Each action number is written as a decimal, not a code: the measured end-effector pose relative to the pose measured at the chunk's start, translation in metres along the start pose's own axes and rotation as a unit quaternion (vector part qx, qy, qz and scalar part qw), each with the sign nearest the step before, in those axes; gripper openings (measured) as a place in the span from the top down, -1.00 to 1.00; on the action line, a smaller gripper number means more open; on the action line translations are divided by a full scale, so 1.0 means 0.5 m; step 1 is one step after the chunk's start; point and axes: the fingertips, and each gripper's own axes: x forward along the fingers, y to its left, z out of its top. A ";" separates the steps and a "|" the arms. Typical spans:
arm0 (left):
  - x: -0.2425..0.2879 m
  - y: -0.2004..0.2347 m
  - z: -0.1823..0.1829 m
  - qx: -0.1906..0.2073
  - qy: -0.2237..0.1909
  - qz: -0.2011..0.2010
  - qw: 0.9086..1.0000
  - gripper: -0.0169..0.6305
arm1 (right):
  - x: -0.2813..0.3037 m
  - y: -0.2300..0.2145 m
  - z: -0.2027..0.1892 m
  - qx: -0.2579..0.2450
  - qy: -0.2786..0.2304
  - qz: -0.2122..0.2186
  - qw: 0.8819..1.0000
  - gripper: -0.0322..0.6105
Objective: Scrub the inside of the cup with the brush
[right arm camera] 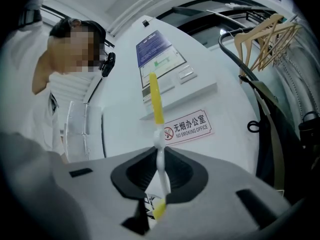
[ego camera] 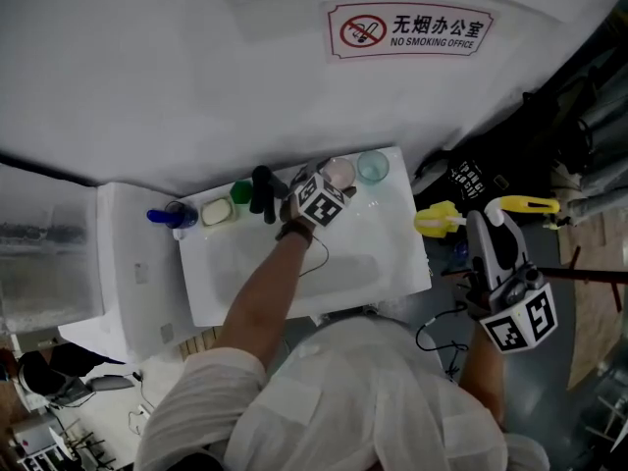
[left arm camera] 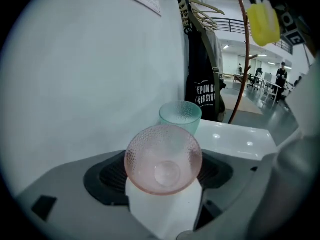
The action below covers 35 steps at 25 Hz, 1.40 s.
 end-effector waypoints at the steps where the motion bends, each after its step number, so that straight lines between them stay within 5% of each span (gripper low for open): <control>1: 0.006 0.002 -0.002 -0.001 0.000 0.001 1.000 -0.24 | -0.003 -0.004 0.000 0.000 0.000 -0.003 1.000 0.77; 15: -0.005 0.011 0.011 -0.022 -0.027 0.003 0.999 -0.24 | 0.001 0.000 -0.005 0.001 0.001 0.000 1.000 0.78; 24: -0.094 0.023 0.069 -0.044 -0.092 0.024 0.995 -0.24 | 0.017 0.032 0.004 0.000 -0.009 0.019 1.000 0.77; 28: -0.171 0.035 0.123 -0.083 -0.157 0.036 0.984 -0.24 | 0.026 0.045 0.004 -0.001 -0.011 0.028 1.000 0.77; 35: -0.363 0.065 0.203 -0.147 -0.289 0.049 0.945 -0.24 | 0.048 0.071 -0.004 -0.002 -0.013 0.045 0.999 0.77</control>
